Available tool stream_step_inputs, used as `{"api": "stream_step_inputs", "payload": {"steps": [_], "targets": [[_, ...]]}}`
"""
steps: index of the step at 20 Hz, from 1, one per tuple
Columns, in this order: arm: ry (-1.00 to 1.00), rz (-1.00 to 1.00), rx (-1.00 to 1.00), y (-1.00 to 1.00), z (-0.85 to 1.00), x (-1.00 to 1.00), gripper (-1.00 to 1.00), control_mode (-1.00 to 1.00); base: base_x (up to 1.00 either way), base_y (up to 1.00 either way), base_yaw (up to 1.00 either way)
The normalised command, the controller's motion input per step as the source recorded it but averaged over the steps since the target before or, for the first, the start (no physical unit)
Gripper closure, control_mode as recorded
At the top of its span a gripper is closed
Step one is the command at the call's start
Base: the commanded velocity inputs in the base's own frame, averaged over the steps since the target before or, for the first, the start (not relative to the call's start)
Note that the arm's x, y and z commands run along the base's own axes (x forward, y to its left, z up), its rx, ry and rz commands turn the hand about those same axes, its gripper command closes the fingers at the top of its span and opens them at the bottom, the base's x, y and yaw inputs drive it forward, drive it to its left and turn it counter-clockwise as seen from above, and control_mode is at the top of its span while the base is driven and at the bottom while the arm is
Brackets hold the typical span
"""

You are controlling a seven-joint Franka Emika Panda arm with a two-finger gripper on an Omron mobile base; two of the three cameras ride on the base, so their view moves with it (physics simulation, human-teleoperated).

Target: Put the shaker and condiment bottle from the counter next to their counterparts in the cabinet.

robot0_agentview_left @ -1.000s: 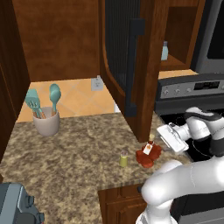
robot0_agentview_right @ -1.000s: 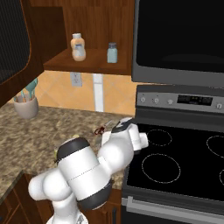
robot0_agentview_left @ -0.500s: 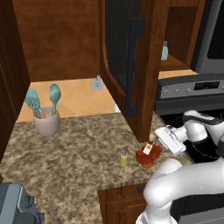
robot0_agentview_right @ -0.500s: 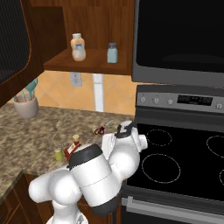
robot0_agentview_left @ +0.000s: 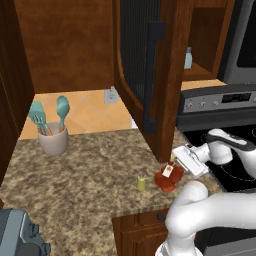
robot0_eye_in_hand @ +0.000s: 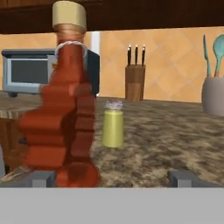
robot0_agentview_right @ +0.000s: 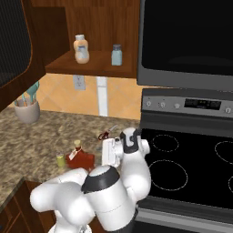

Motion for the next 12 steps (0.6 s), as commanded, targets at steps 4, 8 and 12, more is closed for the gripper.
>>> {"api": "stream_step_inputs", "payload": {"steps": [4, 8, 12], "targets": [[0.00, -0.01, 0.00, 0.35, -0.19, -0.44, -1.00, -1.00, 0.00, 0.00, 0.00], [-0.05, -0.03, 0.00, 0.29, -0.05, -0.90, -1.00, -1.00, 0.00, 0.00, 0.00], [0.01, -0.08, 0.03, 0.15, 0.02, 0.23, -1.00, -1.00, 0.00, 0.00, 0.00]]}}
